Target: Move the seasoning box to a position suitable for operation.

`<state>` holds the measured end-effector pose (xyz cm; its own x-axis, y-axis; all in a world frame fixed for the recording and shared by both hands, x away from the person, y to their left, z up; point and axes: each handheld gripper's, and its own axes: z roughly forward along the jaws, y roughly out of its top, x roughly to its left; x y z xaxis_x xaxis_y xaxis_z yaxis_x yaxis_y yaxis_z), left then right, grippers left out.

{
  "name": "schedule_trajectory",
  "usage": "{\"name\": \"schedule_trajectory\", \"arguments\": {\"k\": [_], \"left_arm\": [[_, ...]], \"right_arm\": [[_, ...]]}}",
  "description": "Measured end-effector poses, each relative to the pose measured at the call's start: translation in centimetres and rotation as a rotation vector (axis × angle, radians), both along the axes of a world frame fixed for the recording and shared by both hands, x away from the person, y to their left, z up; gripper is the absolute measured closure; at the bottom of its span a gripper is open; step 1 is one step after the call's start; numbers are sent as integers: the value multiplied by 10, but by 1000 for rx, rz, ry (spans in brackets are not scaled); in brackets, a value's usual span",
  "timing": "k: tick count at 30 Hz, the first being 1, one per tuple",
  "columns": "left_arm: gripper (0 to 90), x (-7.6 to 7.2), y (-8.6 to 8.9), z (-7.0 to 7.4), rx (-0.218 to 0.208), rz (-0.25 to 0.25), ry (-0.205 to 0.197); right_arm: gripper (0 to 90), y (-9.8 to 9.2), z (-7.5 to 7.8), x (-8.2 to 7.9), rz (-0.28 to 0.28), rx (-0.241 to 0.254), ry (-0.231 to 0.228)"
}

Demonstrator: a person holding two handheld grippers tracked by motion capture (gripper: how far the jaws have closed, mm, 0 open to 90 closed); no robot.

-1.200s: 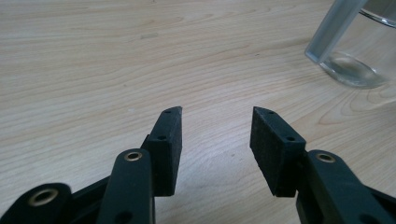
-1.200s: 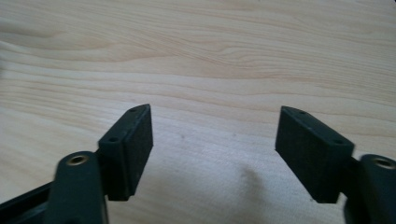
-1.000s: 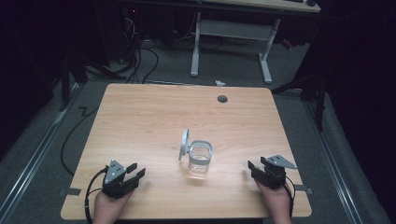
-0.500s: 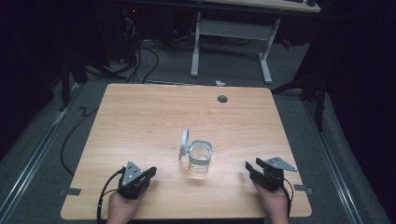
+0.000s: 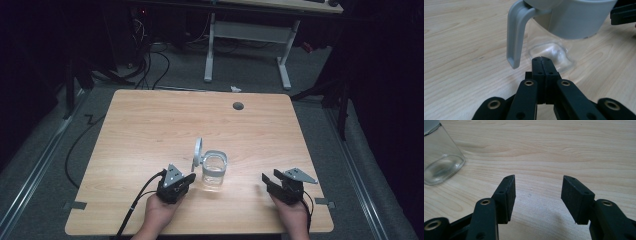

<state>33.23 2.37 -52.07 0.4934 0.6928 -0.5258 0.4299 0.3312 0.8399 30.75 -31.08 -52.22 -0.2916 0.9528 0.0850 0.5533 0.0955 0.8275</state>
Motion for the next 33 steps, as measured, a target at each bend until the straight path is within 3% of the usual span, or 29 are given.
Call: {"name": "schedule_trajectory", "arguments": {"k": [11, 23, 27, 33], "left_arm": [[900, 22, 0, -3, 23, 44, -7], [900, 64, -3, -5, 12, 81, 13], [893, 55, 9, -3, 20, 88, 4], [853, 12, 52, 2, 69, 108, -12]], "right_arm": [[472, 3, -1, 0, 25, 11, 1], [510, 7, -1, -1, 30, 1, -7], [541, 15, 1, -1, 44, -9, -4], [614, 41, 6, 1, 136, -6, -15]]}}
